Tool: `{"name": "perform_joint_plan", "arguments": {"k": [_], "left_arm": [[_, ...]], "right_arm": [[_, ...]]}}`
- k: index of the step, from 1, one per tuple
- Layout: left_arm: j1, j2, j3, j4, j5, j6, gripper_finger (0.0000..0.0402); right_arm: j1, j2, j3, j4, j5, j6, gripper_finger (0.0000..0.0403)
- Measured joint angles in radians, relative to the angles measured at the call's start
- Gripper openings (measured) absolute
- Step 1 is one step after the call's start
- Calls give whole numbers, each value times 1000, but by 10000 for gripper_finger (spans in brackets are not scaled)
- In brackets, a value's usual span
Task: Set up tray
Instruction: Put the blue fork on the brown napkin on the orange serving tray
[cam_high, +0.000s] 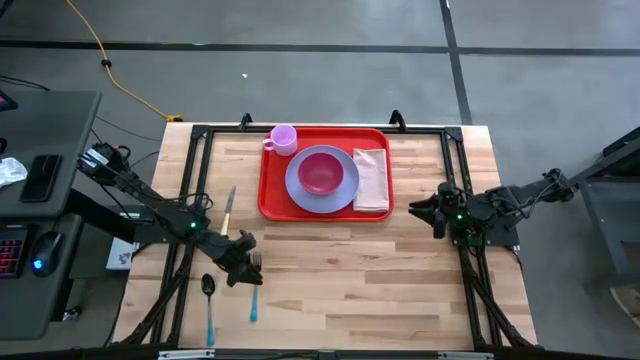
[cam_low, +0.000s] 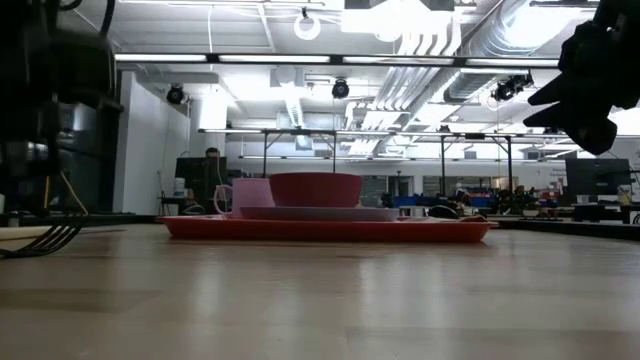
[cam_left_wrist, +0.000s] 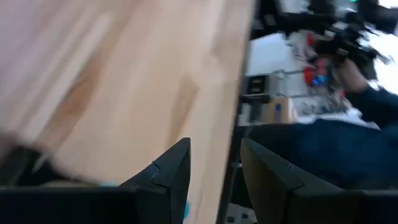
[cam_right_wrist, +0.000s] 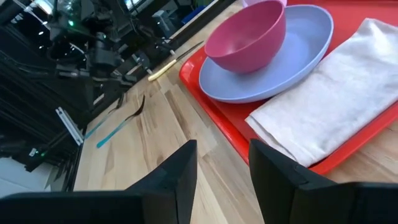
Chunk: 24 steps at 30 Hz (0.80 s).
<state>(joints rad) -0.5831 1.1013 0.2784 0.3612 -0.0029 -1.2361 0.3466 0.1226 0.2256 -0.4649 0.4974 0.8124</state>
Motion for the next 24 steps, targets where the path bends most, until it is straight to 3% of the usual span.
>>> {"name": "perform_joint_plan", "arguments": {"k": [5,11,20,24], "left_arm": [[0,1,15,-120,-4,-136,172],[0,1,118,-325,-3,-242,172],[0,19,369,-874,-5,-349,172],[0,39,411,-960,-8,-465,172]], "right_arm": [[0,0,0,13,3,0,123],[0,0,0,15,6,0,123],[0,0,0,15,9,-5,123],[0,0,0,14,9,-5,123]]}}
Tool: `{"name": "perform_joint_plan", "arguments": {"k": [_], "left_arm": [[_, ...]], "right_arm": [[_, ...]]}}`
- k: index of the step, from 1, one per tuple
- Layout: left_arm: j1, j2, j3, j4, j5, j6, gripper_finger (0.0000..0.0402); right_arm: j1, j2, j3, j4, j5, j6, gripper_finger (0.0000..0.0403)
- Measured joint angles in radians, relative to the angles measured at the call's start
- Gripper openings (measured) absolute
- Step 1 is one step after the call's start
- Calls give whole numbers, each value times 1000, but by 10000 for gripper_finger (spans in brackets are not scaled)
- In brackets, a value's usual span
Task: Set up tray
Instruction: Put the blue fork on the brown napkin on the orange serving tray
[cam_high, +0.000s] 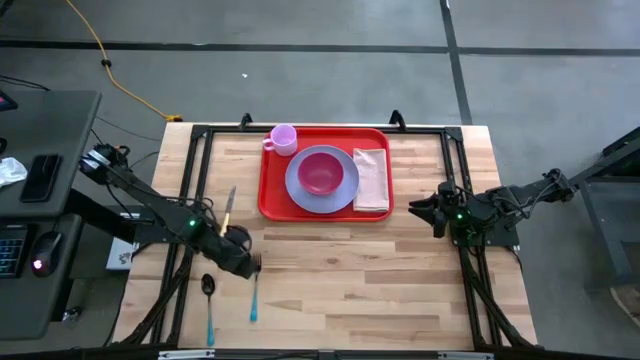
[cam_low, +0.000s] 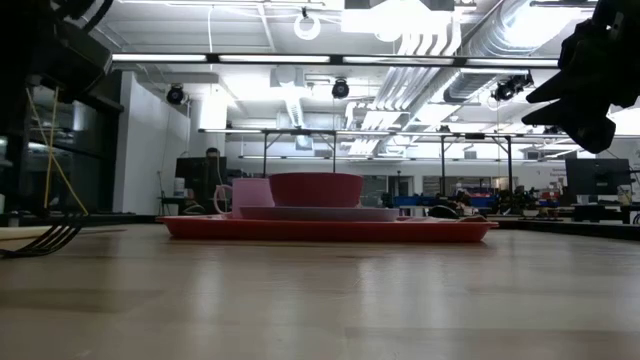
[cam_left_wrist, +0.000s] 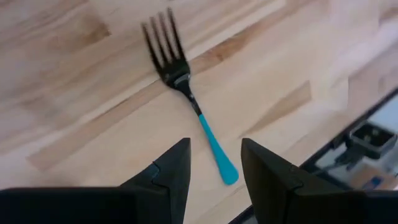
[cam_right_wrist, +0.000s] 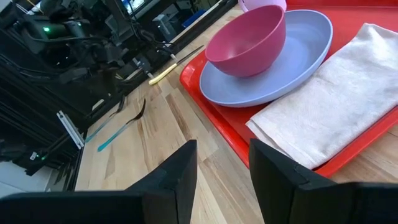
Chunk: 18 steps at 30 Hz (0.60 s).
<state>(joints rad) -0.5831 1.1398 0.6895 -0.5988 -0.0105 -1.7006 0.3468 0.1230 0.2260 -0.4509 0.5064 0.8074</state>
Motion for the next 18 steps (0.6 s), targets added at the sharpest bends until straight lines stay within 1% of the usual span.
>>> {"name": "perform_joint_plan", "arguments": {"k": [5,14,16,18], "left_arm": [[0,23,-1,14,-19,-106,172],[0,38,-1,31,-130,-115,172],[1,38,-1,30,-135,-164,172],[1,38,-1,22,-115,-254,172]], "right_arm": [[0,0,0,-1,0,-3,123],[0,0,0,-2,0,-3,123],[0,0,0,-1,-1,-3,123],[0,0,0,-1,-1,1,123]]}}
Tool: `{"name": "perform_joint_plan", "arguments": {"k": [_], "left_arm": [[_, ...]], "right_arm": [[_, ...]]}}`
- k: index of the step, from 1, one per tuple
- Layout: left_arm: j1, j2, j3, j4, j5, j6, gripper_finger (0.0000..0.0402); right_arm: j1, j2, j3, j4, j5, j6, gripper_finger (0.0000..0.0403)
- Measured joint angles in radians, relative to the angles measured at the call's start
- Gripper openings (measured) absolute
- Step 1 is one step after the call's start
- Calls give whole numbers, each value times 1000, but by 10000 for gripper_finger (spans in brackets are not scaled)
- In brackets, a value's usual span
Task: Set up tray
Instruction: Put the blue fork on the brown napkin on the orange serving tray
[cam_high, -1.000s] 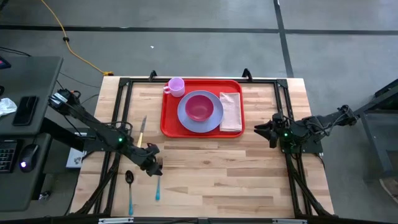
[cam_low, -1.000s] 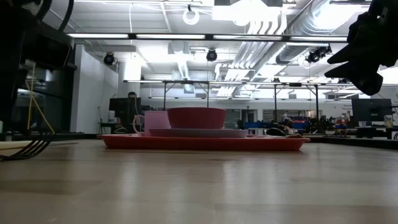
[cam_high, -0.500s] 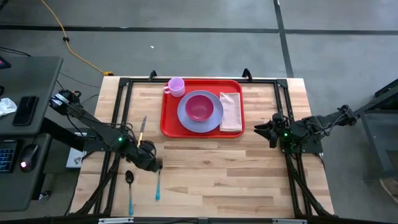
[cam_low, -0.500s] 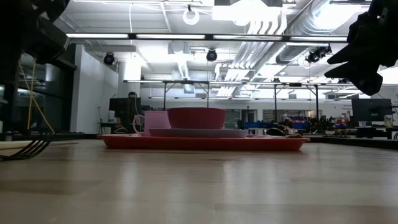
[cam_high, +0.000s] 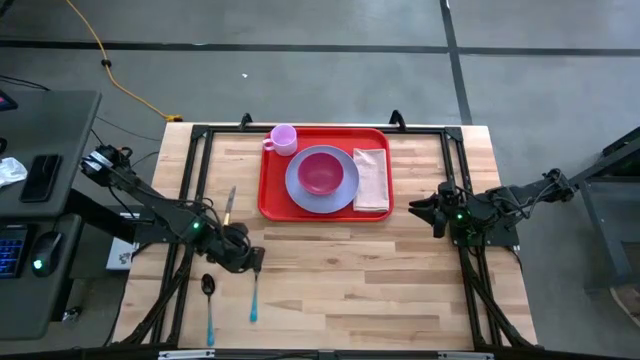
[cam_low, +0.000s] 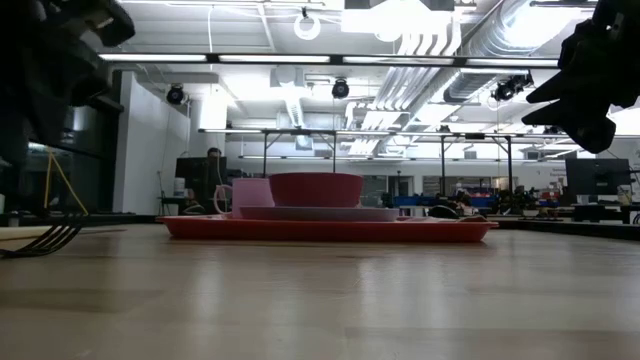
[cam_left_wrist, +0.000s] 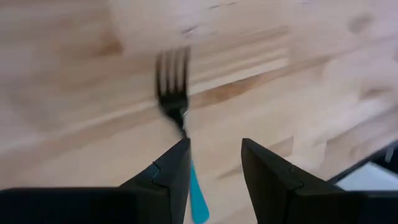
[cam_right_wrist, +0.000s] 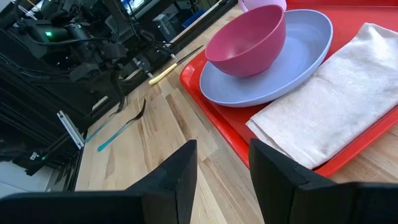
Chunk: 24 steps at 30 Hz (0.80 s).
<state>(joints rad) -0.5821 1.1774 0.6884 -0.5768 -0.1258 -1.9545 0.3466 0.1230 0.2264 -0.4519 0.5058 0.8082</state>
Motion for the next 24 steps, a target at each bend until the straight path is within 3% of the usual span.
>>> {"name": "perform_joint_plan", "arguments": {"k": [8,15,24], "left_arm": [[-1,116,8,-3,70,-91,172],[0,227,64,-114,150,-96,172],[-1,260,104,-34,160,-38,172]], "right_arm": [[0,0,0,0,-8,-4,123],[0,0,0,-1,-6,-31,123],[0,0,0,-6,-7,-24,123]]}}
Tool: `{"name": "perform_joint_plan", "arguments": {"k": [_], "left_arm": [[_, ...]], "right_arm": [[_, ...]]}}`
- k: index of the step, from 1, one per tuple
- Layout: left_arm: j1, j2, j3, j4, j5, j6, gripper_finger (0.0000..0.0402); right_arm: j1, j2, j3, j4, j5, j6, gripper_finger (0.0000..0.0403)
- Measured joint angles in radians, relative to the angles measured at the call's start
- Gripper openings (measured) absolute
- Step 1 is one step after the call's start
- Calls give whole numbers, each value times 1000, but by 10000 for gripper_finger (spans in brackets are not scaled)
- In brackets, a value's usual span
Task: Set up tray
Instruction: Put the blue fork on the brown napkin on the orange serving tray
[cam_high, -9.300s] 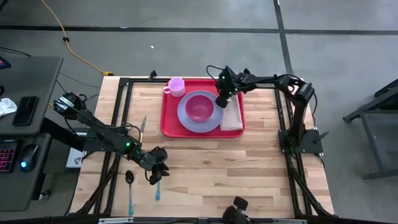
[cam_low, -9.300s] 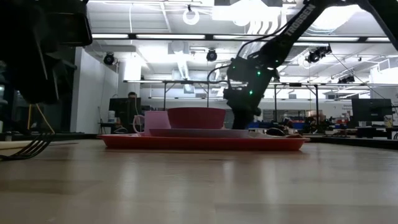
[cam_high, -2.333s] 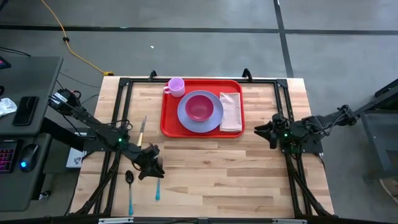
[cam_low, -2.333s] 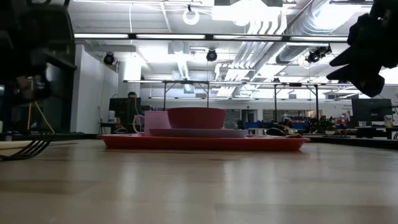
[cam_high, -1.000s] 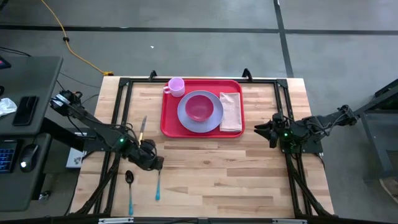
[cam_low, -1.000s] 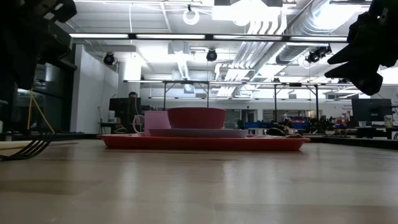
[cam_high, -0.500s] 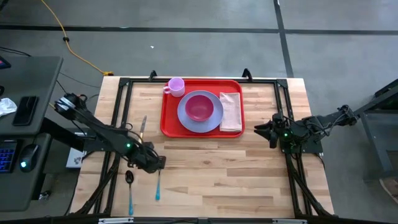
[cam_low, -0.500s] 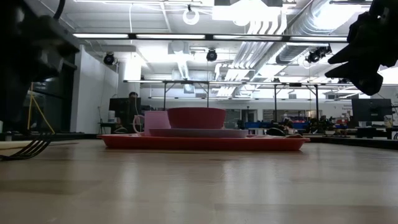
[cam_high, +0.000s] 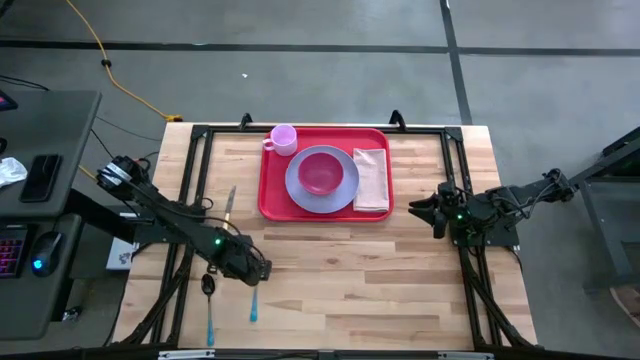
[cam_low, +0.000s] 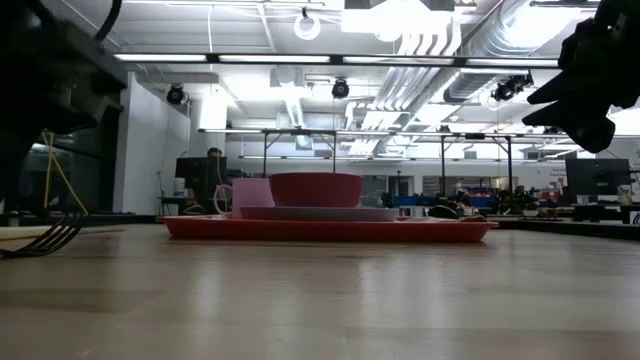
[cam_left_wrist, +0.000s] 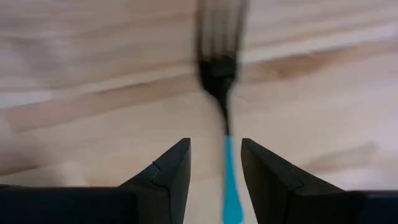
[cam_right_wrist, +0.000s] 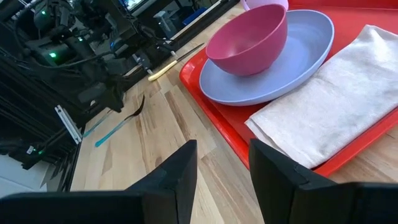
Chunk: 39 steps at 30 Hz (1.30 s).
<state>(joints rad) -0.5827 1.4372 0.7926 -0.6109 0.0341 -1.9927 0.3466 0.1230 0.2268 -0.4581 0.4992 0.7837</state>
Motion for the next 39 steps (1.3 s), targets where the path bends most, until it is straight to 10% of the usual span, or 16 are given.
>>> {"name": "perform_joint_plan", "arguments": {"k": [39], "left_arm": [[0,147,3,86,-9,21,172]], "right_arm": [[0,0,0,8,-10,1,123]]}}
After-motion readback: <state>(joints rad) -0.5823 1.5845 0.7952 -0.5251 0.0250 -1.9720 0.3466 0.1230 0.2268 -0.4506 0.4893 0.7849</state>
